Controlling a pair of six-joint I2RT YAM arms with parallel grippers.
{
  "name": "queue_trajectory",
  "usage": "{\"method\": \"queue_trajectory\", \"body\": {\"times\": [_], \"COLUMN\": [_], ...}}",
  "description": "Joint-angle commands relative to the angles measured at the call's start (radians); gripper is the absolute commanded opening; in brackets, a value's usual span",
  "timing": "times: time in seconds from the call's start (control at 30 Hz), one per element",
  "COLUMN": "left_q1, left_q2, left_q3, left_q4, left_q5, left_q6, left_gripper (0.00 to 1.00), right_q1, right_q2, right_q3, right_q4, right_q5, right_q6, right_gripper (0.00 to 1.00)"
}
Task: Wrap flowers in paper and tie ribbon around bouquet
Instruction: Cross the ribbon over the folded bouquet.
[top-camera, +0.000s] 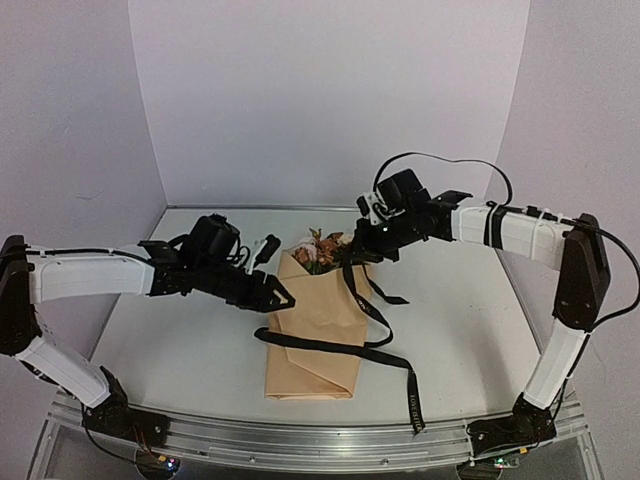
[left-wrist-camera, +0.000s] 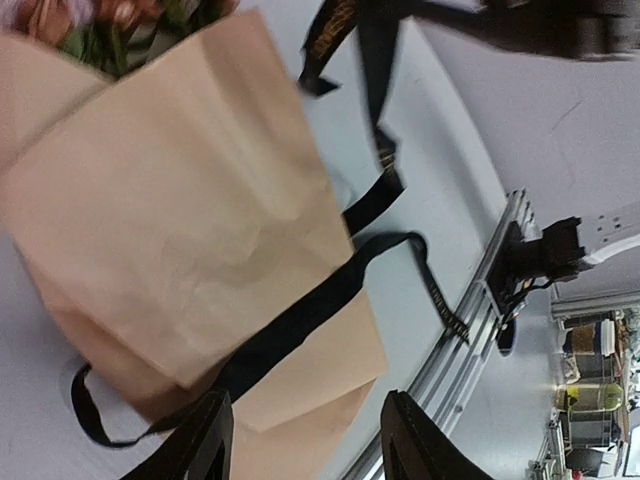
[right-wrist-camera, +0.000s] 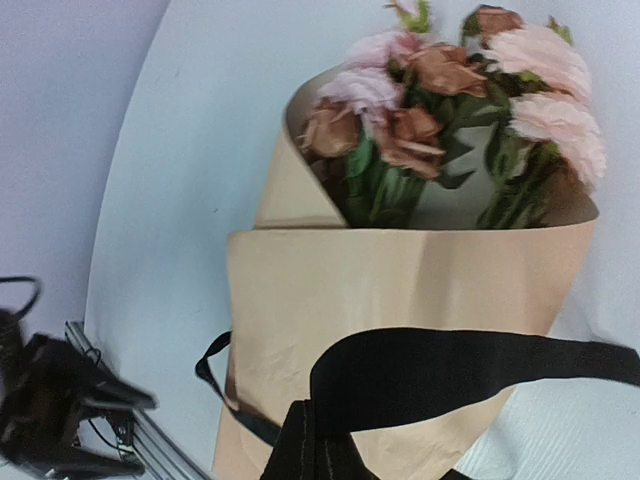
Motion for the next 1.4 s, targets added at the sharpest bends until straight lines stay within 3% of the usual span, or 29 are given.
{"method": "queue_trajectory", "body": {"times": [0.0, 0.2, 0.27, 0.33, 0.47, 0.6, 0.7, 0.8, 1.2, 1.37], "left_q1": [0.063, 0.129, 0.129, 0.129, 0.127, 0.123, 0.121, 0.121, 0.121, 0.122], "left_q2": [-0.061, -0.049, -0.038, -0.024, -0.016, -0.004, 0.006, 0.007, 0.02, 0.025], "left_q3": [-0.075, -0.068, -0.054, -0.04, -0.034, -0.017, -0.008, -0.007, -0.021, -0.022], "left_q4": [-0.036, -0.086, -0.134, -0.178, -0.184, -0.194, -0.208, -0.228, -0.199, -0.2], "left_q5": [-0.028, 0.042, 0.03, 0.016, 0.037, 0.034, 0.034, 0.013, 0.034, 0.036], "left_q6": [-0.092, -0.1, -0.061, -0.026, 0.009, 0.036, 0.051, 0.057, 0.044, 0.043], "left_gripper": [0.55, 0.54, 0.55, 0.53, 0.5, 0.49, 0.49, 0.49, 0.49, 0.48], "right_q1": [0.13, 0.254, 0.263, 0.265, 0.256, 0.22, 0.203, 0.157, -0.028, -0.062], "right_q2": [-0.077, -0.055, -0.054, -0.075, -0.088, -0.038, -0.04, -0.058, 0.032, 0.069], "right_q3": [-0.034, -0.156, -0.197, -0.228, -0.174, -0.097, -0.13, -0.225, -0.42, -0.419], "right_q4": [0.04, -0.019, -0.038, -0.04, -0.068, -0.122, -0.162, -0.147, 0.407, 0.478], "right_q5": [0.01, 0.021, 0.02, 0.048, 0.149, 0.219, 0.335, 0.357, 0.234, 0.237], "right_q6": [-0.109, -0.153, -0.151, -0.134, -0.063, 0.11, 0.223, 0.295, 0.435, 0.441], "right_gripper": [0.0, 0.06, 0.18, 0.43, 0.65, 0.68, 0.69, 0.72, 0.72, 0.6]}}
